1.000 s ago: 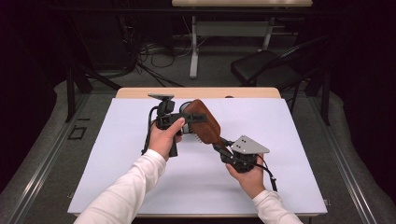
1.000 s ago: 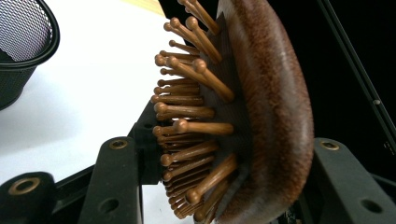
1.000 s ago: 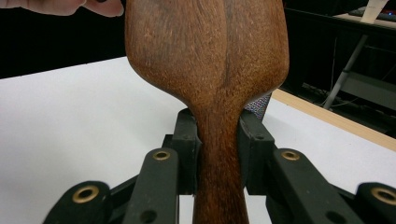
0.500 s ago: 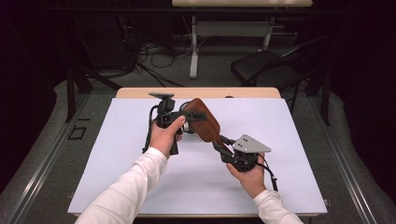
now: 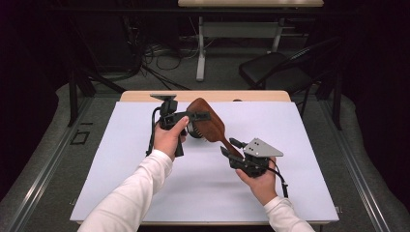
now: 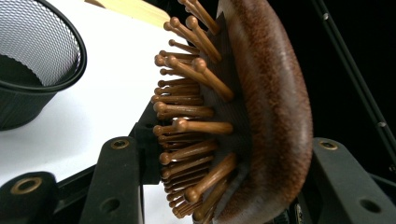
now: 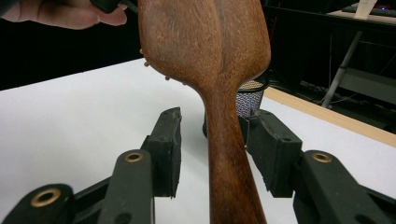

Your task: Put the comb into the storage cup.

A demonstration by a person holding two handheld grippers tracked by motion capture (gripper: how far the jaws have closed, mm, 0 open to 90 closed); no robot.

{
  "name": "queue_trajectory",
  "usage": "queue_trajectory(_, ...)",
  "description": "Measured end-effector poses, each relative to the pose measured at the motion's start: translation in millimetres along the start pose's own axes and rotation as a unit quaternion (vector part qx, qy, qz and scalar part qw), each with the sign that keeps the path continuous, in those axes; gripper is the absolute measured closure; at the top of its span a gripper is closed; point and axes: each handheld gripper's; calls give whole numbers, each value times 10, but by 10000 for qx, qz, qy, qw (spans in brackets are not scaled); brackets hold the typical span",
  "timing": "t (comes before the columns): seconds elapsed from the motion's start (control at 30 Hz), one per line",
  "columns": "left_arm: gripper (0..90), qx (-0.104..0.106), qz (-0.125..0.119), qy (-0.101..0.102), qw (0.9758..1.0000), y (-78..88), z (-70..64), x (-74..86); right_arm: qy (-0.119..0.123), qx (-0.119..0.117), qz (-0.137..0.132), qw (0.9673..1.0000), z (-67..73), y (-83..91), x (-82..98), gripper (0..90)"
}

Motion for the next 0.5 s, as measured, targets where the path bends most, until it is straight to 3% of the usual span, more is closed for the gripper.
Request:
queue_trajectory(0.1,503,77,-25,55,10000,-1,14,-17,-11,14,-29,10000,-7,12,-7,544)
queue_trajectory(0.27,503,-93,-128,-33,9999,-15,-4,-27,-61,38,-65,10000,-25,33,-18,540)
queue_trajectory(0.5,502,-129,-243,10,9996,-1,4,-62,-84,38,-108,9999,-42,56,-30,528)
Point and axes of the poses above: each handheld gripper's, and its own axes: y roughly backward along the jaws, x roughly out of its underside, z roughly to its left, and after that the axes turned 6 degrees about x, right-handed
